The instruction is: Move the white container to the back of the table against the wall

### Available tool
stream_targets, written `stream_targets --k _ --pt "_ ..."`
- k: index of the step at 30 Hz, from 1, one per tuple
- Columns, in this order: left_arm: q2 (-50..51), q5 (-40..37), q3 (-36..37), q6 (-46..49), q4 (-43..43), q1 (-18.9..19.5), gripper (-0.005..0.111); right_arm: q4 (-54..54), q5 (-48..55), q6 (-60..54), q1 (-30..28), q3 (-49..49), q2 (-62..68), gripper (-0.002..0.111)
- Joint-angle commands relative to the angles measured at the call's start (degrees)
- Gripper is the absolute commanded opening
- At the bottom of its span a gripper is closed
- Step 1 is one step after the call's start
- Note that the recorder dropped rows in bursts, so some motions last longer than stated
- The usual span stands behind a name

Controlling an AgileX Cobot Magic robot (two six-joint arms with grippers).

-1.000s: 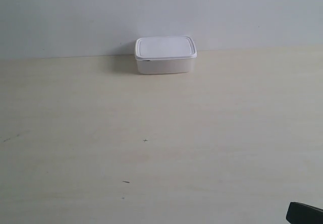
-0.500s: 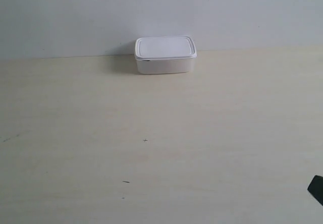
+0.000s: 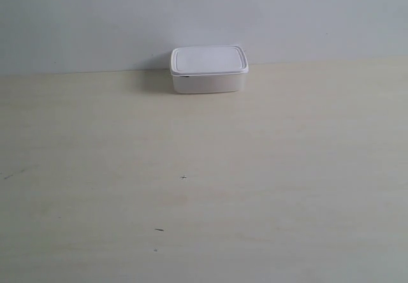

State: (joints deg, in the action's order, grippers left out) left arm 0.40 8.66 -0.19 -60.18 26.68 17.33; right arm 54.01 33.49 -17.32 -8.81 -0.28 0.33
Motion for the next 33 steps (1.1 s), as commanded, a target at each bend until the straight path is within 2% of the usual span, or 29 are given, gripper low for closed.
stream_targets --k 1,8,11,17,20,24,28,33 --pt "-0.4 0.0 0.2 0.0 0.1 -1.4 0.000 -0.4 -0.1 -0.7 -0.3 0.3 -0.3 0.000" --pt "-0.4 0.0 0.2 0.0 0.1 -4.3 0.000 -0.4 0.3 -0.7 -0.3 0.3 -0.3 0.000" --pt "-0.4 -1.6 0.2 0.0 2.0 -4.9 0.000 -3.6 -1.1 -0.7 -0.3 0.3 -0.3 0.000" --pt "-0.4 -2.2 0.2 0.0 24.5 -4.9 0.000 -26.6 -7.4 -0.9 -0.3 -0.7 -0.3 0.000" --pt "-0.4 -2.2 0.2 0.0 34.6 -4.9 0.000 -31.1 -9.6 -0.5 -0.3 -0.7 -0.3 0.000" --pt "-0.4 -2.9 0.2 -0.6 35.6 -4.9 0.000 -31.1 -9.6 -0.5 -0.3 -0.7 -0.3 0.000" --pt "-0.4 -5.7 0.2 -5.7 35.2 -4.9 0.000 -31.1 -9.6 -0.5 -0.3 -0.7 -0.3 0.000" --pt "-0.4 -9.1 0.2 -6.4 26.9 -4.9 0.000 -31.1 -9.6 -0.5 -0.3 -0.7 -0.3 0.000"
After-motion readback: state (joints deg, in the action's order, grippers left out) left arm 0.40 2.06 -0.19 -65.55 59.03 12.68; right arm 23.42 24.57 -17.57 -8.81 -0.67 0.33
